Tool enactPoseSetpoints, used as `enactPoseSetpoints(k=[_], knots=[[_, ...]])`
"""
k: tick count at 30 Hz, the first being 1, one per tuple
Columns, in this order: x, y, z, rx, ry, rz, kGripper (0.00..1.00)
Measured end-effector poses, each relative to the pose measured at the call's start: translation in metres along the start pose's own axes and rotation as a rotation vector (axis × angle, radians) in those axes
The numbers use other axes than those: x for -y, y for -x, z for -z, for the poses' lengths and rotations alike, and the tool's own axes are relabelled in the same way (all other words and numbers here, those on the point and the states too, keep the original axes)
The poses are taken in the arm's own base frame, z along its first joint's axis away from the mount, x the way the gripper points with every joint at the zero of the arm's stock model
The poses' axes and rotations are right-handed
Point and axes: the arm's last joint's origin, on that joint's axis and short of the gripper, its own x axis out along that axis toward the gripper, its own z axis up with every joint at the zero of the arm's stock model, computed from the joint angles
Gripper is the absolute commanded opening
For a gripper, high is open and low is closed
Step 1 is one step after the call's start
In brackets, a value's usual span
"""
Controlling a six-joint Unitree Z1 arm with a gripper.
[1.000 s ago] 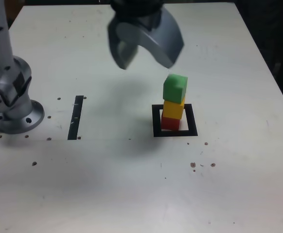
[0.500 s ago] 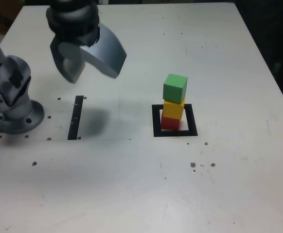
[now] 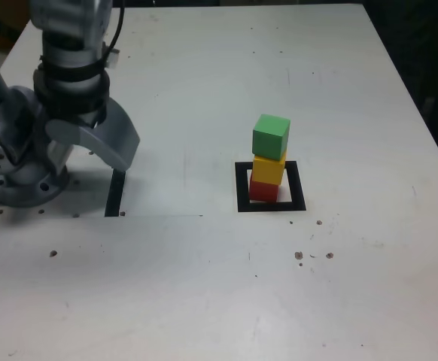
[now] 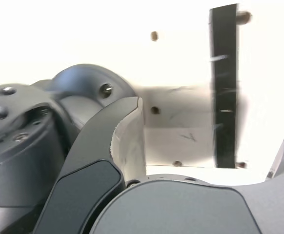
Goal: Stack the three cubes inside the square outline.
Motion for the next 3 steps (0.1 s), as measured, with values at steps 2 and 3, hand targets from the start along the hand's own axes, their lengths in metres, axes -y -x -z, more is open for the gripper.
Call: enactPoseSetpoints(k=[2,3], knots=[[0.0004,-0.0009,0.0003,0.000,0.009,0.002,0.99],[0.0005,-0.0011,0.0000,0.002,0.012,0.003,0.99]])
